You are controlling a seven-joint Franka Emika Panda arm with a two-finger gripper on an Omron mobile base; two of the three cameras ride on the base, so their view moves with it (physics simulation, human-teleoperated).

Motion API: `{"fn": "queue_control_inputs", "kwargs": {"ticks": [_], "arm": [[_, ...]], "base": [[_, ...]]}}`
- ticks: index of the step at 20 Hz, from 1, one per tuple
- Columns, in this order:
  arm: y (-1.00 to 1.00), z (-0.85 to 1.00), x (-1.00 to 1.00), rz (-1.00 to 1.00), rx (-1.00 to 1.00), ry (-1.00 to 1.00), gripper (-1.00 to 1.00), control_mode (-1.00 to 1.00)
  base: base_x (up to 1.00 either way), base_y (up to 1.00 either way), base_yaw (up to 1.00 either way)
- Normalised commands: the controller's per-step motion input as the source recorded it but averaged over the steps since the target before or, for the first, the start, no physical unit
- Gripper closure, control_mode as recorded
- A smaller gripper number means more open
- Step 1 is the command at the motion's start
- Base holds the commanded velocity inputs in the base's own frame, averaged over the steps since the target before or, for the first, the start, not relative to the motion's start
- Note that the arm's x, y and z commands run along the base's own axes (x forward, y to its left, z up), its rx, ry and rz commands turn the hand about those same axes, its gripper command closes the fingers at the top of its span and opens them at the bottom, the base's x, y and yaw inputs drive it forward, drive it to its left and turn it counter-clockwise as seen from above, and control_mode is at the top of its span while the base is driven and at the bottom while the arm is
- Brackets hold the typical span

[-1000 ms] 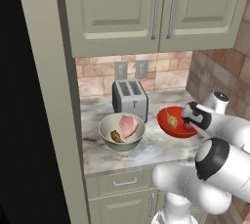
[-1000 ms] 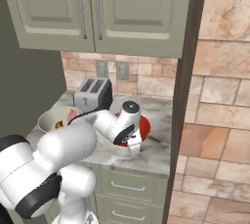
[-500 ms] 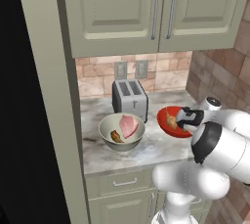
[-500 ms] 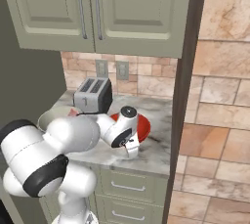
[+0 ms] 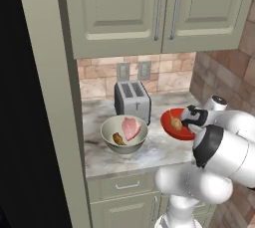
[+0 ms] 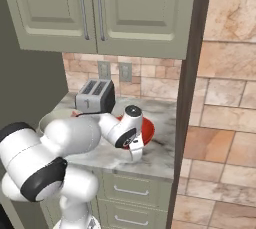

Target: Place the bowl with the onion and bell pepper on the second highest shelf of the fridge. Place the bowl with the steak and chicken drumstick on the top shelf of the fridge.

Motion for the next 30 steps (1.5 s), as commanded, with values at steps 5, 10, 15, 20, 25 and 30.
{"fn": "queue_control_inputs", "kwargs": {"ticks": [5, 10, 15, 20, 25, 30], "arm": [[0.01, 0.50, -0.57, -0.04, 0.03, 0.00, 1.00, -1.00], [0.23, 0.83, -0.62, 0.00, 0.01, -0.11, 1.00, -1.00], [0.45, 0.88, -0.68, -0.06, 0.11, -0.24, 1.00, -1.00], [0.45, 0.72, -0.71, -0.14, 0.15, -0.28, 1.00, -1.00], [0.36, 0.53, -0.55, -0.14, 0.21, -0.18, 1.00, -1.00], [0.00, 0.14, -0.12, -0.01, 0.07, -0.01, 1.00, -1.00]], "base": [[0.00, 0.00, 0.00], [0.00, 0.00, 0.00], [0.00, 0.00, 0.00], [0.00, 0.00, 0.00], [0.00, 0.00, 0.00], [0.00, 0.00, 0.00]]}}
